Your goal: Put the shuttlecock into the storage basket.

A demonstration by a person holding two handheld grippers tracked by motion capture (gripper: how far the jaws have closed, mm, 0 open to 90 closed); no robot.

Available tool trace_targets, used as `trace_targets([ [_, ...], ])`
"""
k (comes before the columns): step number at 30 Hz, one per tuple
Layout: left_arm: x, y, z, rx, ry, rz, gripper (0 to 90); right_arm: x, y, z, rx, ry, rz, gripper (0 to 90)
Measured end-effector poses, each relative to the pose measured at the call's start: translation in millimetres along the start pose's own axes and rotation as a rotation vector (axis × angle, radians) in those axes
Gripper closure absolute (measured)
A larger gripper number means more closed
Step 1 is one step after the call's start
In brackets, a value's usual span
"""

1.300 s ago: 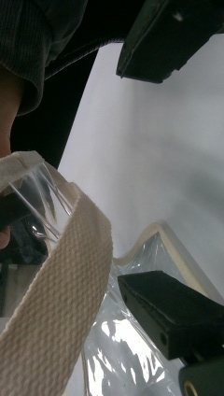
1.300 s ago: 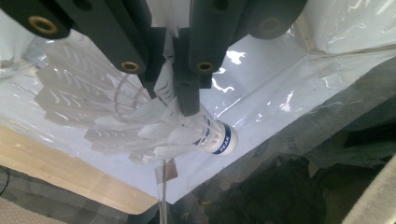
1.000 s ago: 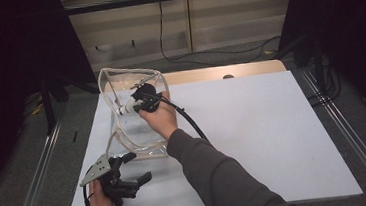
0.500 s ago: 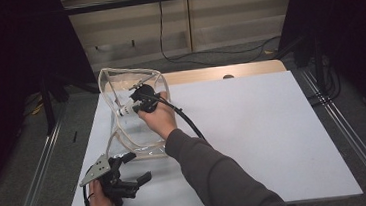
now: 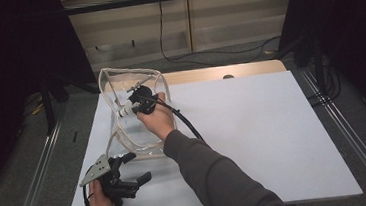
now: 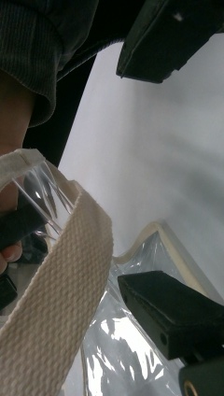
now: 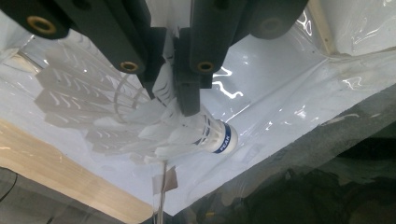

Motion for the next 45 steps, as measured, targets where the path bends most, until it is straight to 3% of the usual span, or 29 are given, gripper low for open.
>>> trace_targets([
  [14, 0.0, 0.0, 0.1, -0.001, -0.001, 0.000, 2.6, 2.5, -3.7, 5.7, -0.018, 0.026, 0.020, 86.2],
  [30, -0.1, 0.7, 0.5, -0.003, -0.001, 0.000, 2.6, 8.1, -9.3, 9.3, -0.053, 0.018, 0.043, 85.1],
  [31, -0.1, 0.7, 0.4, -0.002, 0.000, 0.001, 2.5, 8.6, -9.6, 9.3, -0.055, 0.020, 0.044, 81.9],
  [34, 0.1, 0.5, 0.5, -0.002, -0.002, 0.002, 2.6, 9.8, -10.7, 9.7, -0.037, 0.029, 0.048, 51.2],
  [35, 0.1, 0.3, 0.4, -0.002, -0.002, 0.001, 2.6, 10.1, -10.6, 9.6, -0.029, 0.030, 0.052, 46.5],
  [37, 0.1, 0.2, 0.2, -0.002, -0.001, 0.001, 2.6, 10.0, -9.5, 8.4, -0.021, 0.032, 0.057, 43.9],
  [39, 0.1, 0.2, 0.2, -0.003, -0.002, 0.001, 2.6, 8.2, -7.4, 6.7, -0.013, 0.014, 0.053, 35.4],
  [42, 0.0, 0.1, 0.0, -0.003, -0.001, 0.000, 2.5, 7.0, -5.3, 5.3, -0.012, 0.001, 0.052, 32.6],
  [45, 0.0, 0.4, 0.4, -0.003, -0.003, 0.001, 2.6, 3.7, -2.2, 2.5, 0.007, 0.013, 0.036, 26.6],
])
Point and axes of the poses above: each handheld gripper's, and its own axes: y roughly backward along the jaws, x roughly out of its underside, z roughly to its left, the point moved 7 cm from there along -y, roughly forward along the jaws, and after that the axes turned 9 degrees about -z, right-handed, at the moved point
